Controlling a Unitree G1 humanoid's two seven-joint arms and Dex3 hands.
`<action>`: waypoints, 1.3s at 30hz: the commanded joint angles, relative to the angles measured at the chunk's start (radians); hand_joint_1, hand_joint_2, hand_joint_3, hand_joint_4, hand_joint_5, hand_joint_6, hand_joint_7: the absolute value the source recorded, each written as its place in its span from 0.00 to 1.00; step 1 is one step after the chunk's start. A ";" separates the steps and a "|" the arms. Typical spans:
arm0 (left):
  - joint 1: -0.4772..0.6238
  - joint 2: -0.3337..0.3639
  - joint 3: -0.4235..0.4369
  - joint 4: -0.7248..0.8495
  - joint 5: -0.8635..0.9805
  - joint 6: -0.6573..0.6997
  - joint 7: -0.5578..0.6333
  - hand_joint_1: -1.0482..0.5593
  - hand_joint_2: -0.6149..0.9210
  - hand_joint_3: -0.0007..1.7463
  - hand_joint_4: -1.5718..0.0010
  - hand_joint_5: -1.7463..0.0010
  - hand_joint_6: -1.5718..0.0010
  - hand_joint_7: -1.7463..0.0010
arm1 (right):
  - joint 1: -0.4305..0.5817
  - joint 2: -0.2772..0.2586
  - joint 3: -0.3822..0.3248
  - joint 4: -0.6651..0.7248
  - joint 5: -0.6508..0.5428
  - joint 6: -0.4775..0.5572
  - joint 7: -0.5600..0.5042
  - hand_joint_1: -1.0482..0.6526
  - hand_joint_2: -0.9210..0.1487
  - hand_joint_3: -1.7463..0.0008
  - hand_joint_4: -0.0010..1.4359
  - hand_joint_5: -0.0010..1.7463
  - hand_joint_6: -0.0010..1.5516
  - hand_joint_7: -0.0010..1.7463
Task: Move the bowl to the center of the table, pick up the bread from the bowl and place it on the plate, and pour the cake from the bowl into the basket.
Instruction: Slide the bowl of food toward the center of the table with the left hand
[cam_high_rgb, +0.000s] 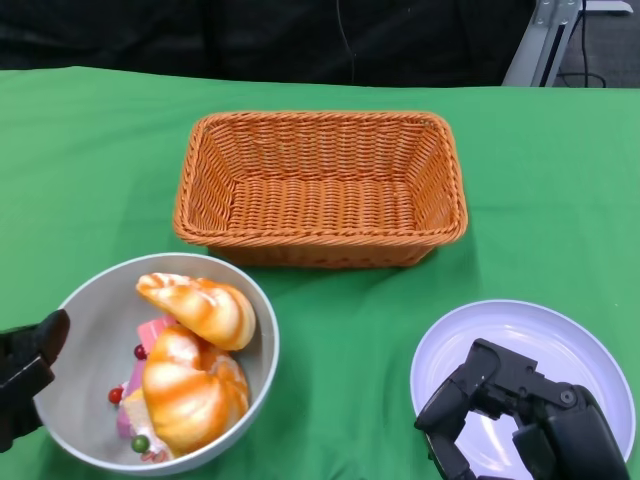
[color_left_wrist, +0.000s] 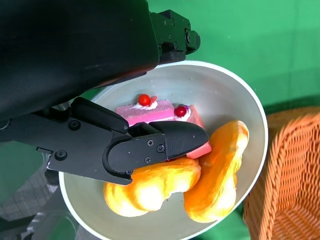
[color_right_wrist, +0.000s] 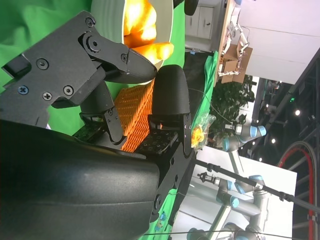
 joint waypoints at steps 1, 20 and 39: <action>0.025 0.002 -0.005 -0.033 -0.022 0.010 -0.022 0.21 1.00 0.38 1.00 1.00 1.00 1.00 | 0.006 -0.006 -0.003 -0.013 -0.007 -0.003 -0.007 0.49 0.46 0.37 0.57 0.90 0.50 0.74; 0.044 -0.035 -0.055 -0.120 -0.085 0.091 -0.016 0.20 1.00 0.38 1.00 1.00 1.00 1.00 | 0.005 -0.005 0.004 -0.007 -0.025 -0.009 -0.010 0.46 0.46 0.37 0.58 0.90 0.51 0.73; 0.049 -0.112 -0.096 -0.196 -0.114 0.124 0.000 0.20 1.00 0.37 1.00 1.00 1.00 1.00 | 0.003 -0.004 0.009 0.002 -0.042 -0.029 -0.014 0.46 0.45 0.39 0.61 0.88 0.52 0.71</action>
